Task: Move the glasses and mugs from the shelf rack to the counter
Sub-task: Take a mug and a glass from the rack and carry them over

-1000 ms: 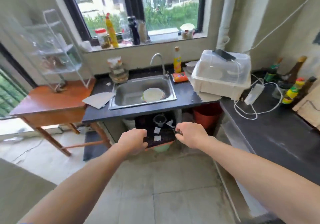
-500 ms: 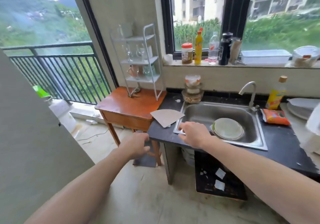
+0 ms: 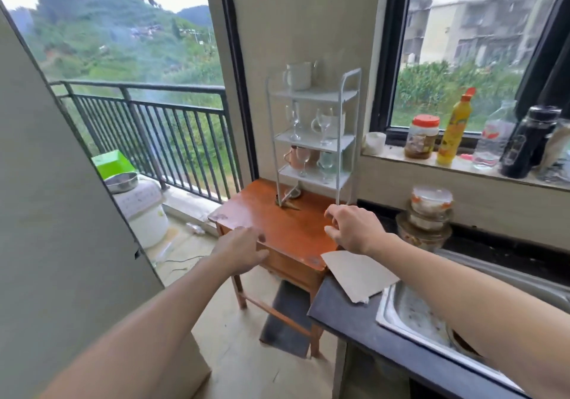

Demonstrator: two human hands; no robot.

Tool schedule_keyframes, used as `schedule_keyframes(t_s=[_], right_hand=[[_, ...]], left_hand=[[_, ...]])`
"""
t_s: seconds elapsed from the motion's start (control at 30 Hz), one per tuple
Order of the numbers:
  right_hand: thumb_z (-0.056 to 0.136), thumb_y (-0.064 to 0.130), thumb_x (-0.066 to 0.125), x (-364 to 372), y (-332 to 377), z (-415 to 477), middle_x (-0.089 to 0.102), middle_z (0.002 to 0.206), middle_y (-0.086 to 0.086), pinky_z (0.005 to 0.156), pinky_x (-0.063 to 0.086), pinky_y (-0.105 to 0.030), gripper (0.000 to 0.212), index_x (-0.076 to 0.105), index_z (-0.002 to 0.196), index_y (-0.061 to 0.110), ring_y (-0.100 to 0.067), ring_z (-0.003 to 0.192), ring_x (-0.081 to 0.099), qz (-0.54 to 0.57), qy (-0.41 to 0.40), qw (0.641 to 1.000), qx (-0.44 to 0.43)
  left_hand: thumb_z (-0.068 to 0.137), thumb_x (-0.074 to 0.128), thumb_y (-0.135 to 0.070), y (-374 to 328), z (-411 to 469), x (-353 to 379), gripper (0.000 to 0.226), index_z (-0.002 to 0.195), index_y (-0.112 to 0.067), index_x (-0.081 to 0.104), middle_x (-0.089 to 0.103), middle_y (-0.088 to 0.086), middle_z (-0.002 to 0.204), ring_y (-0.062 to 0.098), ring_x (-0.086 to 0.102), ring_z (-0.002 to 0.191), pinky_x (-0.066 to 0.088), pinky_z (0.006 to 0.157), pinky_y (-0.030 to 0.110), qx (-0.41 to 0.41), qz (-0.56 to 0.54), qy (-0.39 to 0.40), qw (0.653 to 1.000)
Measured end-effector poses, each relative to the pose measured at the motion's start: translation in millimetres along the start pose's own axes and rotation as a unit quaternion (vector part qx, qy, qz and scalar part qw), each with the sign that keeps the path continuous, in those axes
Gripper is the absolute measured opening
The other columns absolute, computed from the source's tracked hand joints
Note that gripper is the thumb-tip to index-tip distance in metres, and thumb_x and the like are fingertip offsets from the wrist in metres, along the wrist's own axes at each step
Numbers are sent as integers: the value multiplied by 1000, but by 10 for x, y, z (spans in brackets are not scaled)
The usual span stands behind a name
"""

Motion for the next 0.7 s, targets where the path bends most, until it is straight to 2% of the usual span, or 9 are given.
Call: schedule_keyframes(t_s=[0.27, 0.43, 0.53, 0.7], right_hand=[[91, 36, 56, 55, 162, 1309, 69, 106, -1, 82, 50, -37, 37, 58, 124, 19, -26, 96, 64, 28, -46, 996, 69], [89, 32, 58, -179, 168, 2015, 69, 96, 3, 75, 47, -34, 31, 61, 118, 19, -22, 89, 63, 57, -109, 988, 90], [89, 29, 61, -350, 125, 2451, 69, 91, 3, 70, 41, -30, 28, 63, 115, 18, -18, 80, 58, 80, -163, 978, 104], [89, 25, 63, -682, -48, 3278, 60, 84, 7, 71, 41, -27, 26, 65, 114, 16, -16, 79, 56, 135, -244, 952, 129]], left_hand=[[84, 60, -40, 688, 1345, -471, 35, 115, -23, 62, 66, 3, 111, 21, 60, 97, 51, 77, 33, 53, -36, 6, 998], [84, 63, -36, 795, 2098, -803, 24, 100, -19, 66, 66, 0, 88, 20, 62, 80, 54, 70, 34, 77, -119, -12, 990], [82, 64, -28, 783, 2505, -955, 16, 89, -14, 68, 65, -1, 77, 23, 63, 77, 54, 69, 38, 89, -164, -44, 981], [82, 69, -25, 708, 3321, -1279, 17, 95, -14, 70, 68, 2, 84, 19, 63, 79, 49, 67, 28, 89, -250, -84, 960]])
Point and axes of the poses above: each hand's wrist, its own z-axis towards the middle knuckle, its own x-axis out of the palm, y = z × x, the point moved 3 cm from there along z, towards the middle knuckle
